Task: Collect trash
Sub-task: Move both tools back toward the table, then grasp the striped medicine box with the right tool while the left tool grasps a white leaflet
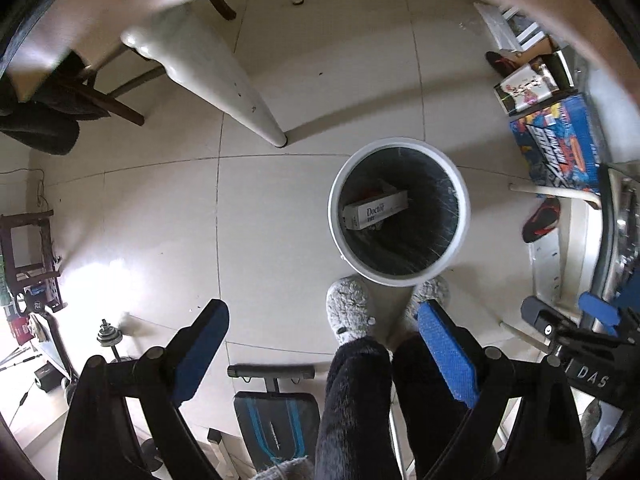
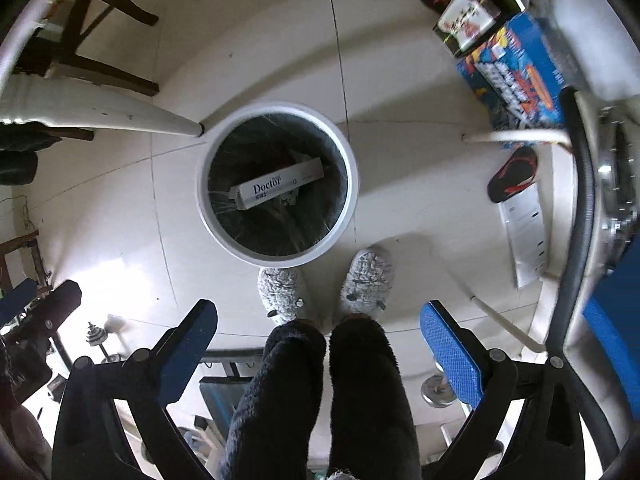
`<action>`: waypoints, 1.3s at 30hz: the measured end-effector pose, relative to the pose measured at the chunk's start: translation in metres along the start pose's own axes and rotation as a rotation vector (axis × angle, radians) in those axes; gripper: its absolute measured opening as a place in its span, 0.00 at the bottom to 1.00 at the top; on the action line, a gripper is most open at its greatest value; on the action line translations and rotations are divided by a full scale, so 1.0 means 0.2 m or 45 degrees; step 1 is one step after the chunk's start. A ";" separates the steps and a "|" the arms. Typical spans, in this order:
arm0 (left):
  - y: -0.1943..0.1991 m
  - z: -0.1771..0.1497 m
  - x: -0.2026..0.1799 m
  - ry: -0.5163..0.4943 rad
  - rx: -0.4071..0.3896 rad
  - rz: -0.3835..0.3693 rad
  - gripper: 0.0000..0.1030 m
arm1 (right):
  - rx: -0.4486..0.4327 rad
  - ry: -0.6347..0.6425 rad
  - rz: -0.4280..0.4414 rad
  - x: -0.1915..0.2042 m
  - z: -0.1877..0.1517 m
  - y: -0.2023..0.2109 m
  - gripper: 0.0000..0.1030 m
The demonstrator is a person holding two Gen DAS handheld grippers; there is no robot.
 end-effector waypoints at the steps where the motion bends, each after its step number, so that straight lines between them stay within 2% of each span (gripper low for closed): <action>1: 0.04 -0.01 0.01 0.002 -0.005 -0.006 0.94 | -0.010 0.000 -0.004 0.00 -0.01 0.05 0.99; 8: 0.43 -0.12 0.08 0.019 -0.067 -0.052 0.94 | -0.071 -0.006 -0.007 0.05 -0.15 0.49 0.99; 14: 0.76 -0.17 0.11 0.004 -0.159 -0.056 0.94 | -0.138 -0.039 0.053 0.09 -0.29 0.91 0.99; 18: 0.98 -0.14 0.13 0.022 -0.241 -0.011 0.94 | -0.202 -0.074 0.104 0.06 -0.29 1.18 0.99; 20: 1.04 -0.09 0.11 0.032 -0.280 -0.022 0.94 | -0.230 -0.050 0.109 0.02 -0.24 1.30 0.99; 23: 1.11 0.04 0.04 0.069 -0.369 0.013 0.94 | -0.254 0.073 0.036 -0.04 -0.07 1.45 0.99; 27: 1.12 0.24 -0.09 0.090 -0.410 0.006 0.96 | -0.266 0.289 -0.155 -0.11 0.26 1.57 0.99; 28: 1.10 0.29 -0.13 0.094 -0.401 0.002 0.99 | -0.251 0.375 -0.217 -0.11 0.37 1.59 0.99; 29: 1.10 0.34 -0.15 0.103 -0.394 0.002 0.99 | -0.243 0.418 -0.251 -0.11 0.43 1.59 0.99; 33: 1.05 0.53 -0.26 0.183 -0.347 0.053 0.99 | -0.143 0.761 -0.443 -0.07 0.77 1.57 0.99; 36: 1.02 0.62 -0.28 0.264 -0.290 0.053 0.99 | -0.064 1.004 -0.546 -0.01 0.95 1.50 0.99; 39: 0.97 0.69 -0.29 0.327 -0.241 0.051 0.99 | 0.024 1.249 -0.613 0.05 1.04 1.42 0.99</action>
Point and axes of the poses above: each gripper's, at about its wrist camera, not at the fingertips, and y roughly against the way its jaws point, x to its left, z to its top, the point moved 2 cm from there along -y, roughly the way its jaws point, and after that the axes turned 3 degrees about x, right-handed, at the moved point
